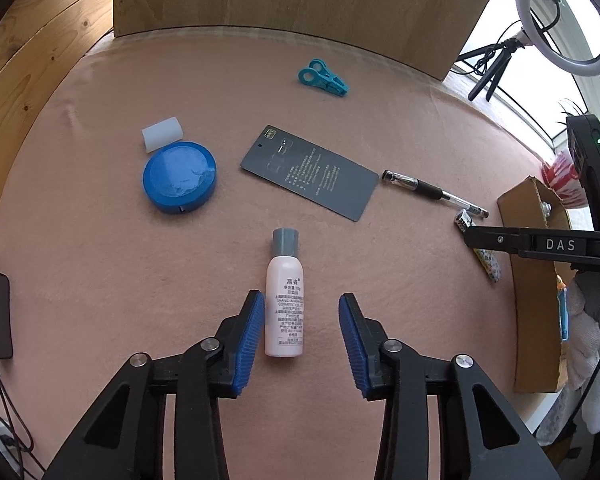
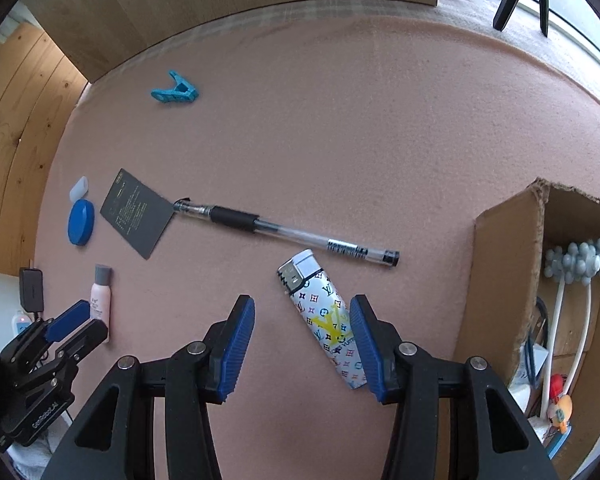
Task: Organize objects
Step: 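Grasp the patterned lighter with the right gripper while the left gripper grasps the small white bottle, then carry lighter and bottle over the box and open both grippers to drop them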
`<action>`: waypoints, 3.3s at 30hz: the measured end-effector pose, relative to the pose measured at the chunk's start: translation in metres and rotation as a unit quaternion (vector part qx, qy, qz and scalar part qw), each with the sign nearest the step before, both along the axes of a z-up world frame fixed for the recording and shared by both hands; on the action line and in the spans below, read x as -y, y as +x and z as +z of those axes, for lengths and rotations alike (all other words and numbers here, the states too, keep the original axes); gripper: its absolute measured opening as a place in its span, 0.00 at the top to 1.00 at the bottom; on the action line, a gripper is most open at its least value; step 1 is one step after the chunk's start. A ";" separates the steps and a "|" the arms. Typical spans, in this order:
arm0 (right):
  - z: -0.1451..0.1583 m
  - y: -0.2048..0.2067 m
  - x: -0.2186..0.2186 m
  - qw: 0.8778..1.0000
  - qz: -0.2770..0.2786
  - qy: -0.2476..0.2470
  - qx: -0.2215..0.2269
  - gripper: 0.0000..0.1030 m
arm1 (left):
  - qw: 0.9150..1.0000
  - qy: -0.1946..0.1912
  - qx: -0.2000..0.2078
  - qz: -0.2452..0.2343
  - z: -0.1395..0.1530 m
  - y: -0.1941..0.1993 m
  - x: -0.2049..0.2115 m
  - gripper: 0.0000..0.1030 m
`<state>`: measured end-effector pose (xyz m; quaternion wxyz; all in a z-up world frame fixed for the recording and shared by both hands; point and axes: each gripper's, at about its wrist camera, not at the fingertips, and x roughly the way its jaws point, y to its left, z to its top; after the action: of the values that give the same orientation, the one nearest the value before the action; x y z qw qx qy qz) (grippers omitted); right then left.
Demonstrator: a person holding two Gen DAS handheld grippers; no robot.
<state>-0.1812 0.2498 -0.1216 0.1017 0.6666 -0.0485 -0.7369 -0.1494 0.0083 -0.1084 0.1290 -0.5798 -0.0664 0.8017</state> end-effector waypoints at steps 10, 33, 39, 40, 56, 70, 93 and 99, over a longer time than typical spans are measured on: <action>-0.003 0.031 0.005 1.000 0.012 -0.004 -0.008 0.59 | 1.000 -0.006 0.008 -0.005 -0.009 -0.005 -0.003 0.68; 0.012 0.080 -0.032 0.996 -0.038 -0.039 -0.075 0.80 | 1.000 0.023 -0.011 -0.002 0.008 0.000 -0.016 0.79; 0.036 0.090 -0.032 0.992 -0.041 -0.039 -0.108 0.80 | 0.999 0.030 -0.020 -0.026 0.019 0.001 -0.041 0.79; 0.040 0.090 -0.035 0.992 -0.044 -0.040 -0.113 0.80 | 0.999 0.031 -0.023 -0.032 0.022 0.000 -0.047 0.79; 0.086 0.111 -0.127 0.978 -0.124 -0.042 -0.163 0.80 | 0.987 0.064 -0.060 -0.136 0.071 -0.005 -0.172 0.79; 0.074 0.115 -0.192 0.974 -0.163 -0.012 -0.159 0.80 | 0.977 0.063 -0.065 -0.194 0.076 -0.009 -0.283 0.79; 0.066 0.114 -0.198 0.974 -0.166 -0.016 -0.152 0.80 | 0.977 0.029 -0.060 -0.201 0.058 -0.015 -0.313 0.79; 0.069 0.112 -0.196 0.973 -0.166 -0.016 -0.162 0.68 | 0.977 0.029 -0.070 -0.197 0.066 -0.014 -0.306 0.74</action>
<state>-0.0688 0.4461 -0.0530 -0.0051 0.5196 -0.1530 -0.8406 -0.1636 0.3138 -0.0423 0.3058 -0.5199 0.0351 0.7968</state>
